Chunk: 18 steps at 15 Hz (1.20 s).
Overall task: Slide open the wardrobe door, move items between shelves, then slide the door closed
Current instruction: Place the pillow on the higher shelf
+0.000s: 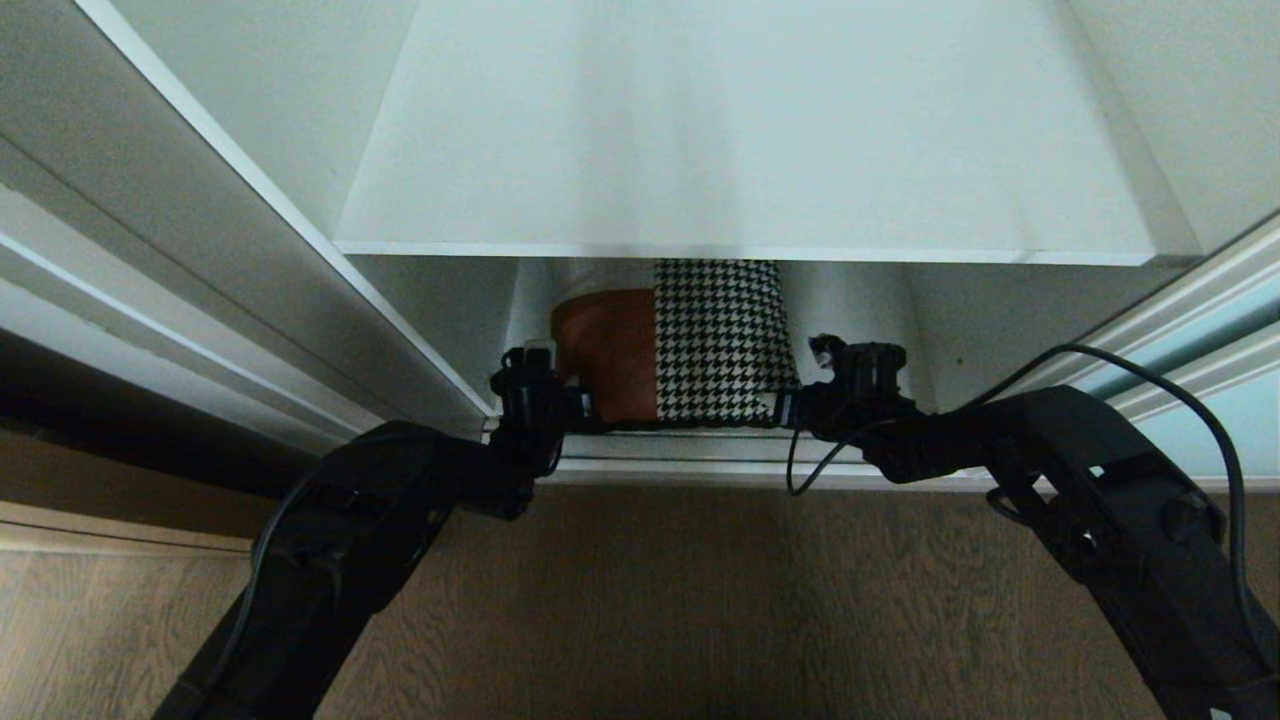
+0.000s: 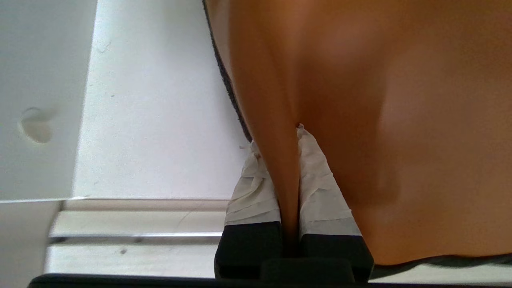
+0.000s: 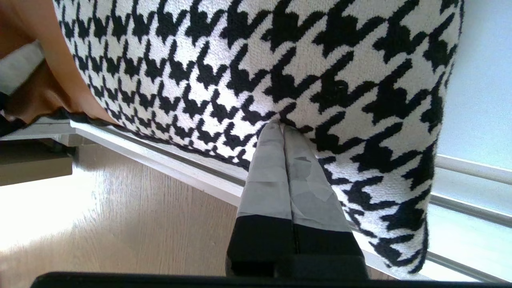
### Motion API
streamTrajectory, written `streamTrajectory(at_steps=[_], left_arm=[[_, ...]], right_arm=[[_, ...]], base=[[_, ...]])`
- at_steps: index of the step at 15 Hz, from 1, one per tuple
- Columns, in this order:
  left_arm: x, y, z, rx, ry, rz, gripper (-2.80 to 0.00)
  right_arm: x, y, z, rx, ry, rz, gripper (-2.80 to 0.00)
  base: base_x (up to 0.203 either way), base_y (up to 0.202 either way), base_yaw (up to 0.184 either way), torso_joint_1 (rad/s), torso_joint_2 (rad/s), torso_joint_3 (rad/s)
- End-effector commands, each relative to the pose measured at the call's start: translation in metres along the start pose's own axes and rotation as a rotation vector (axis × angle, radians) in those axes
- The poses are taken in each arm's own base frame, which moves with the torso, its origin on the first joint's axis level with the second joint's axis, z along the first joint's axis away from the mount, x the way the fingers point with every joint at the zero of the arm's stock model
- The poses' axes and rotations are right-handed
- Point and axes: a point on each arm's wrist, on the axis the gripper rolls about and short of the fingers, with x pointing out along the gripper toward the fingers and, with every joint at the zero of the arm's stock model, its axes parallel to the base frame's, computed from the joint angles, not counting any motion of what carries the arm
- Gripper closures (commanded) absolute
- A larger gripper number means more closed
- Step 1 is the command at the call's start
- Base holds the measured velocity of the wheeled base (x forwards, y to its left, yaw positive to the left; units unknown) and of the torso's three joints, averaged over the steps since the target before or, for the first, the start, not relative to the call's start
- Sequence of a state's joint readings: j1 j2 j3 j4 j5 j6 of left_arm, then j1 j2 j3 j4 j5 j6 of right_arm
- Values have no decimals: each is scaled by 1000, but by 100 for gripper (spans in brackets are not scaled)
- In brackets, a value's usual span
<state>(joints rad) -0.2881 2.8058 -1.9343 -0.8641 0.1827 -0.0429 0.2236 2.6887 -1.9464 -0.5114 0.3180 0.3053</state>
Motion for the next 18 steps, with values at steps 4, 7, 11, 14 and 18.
streamTrajectory(at_steps=[4, 7, 11, 14, 18], left_arm=[[-4, -7, 13, 158, 31, 166, 0], [-4, -6, 13, 168, 3, 173, 0], [-3, -7, 10, 157, -32, 158, 0], [-3, -8, 4, 165, -4, 128, 0], [-2, -8, 0, 163, -2, 92, 0]], right_arm=[[-2, 2, 5, 3, 4, -1, 0], [-4, 2, 7, 5, 9, -3, 0], [-4, 3, 7, 3, 10, -2, 0], [-5, 4, 9, 3, 9, -1, 0], [-5, 3, 7, 5, 14, -1, 0]], base=[[0, 0, 0, 0, 0, 0], [0, 0, 0, 0, 0, 0], [0, 0, 0, 0, 0, 0], [0, 0, 0, 0, 0, 0], [0, 0, 0, 0, 0, 0]])
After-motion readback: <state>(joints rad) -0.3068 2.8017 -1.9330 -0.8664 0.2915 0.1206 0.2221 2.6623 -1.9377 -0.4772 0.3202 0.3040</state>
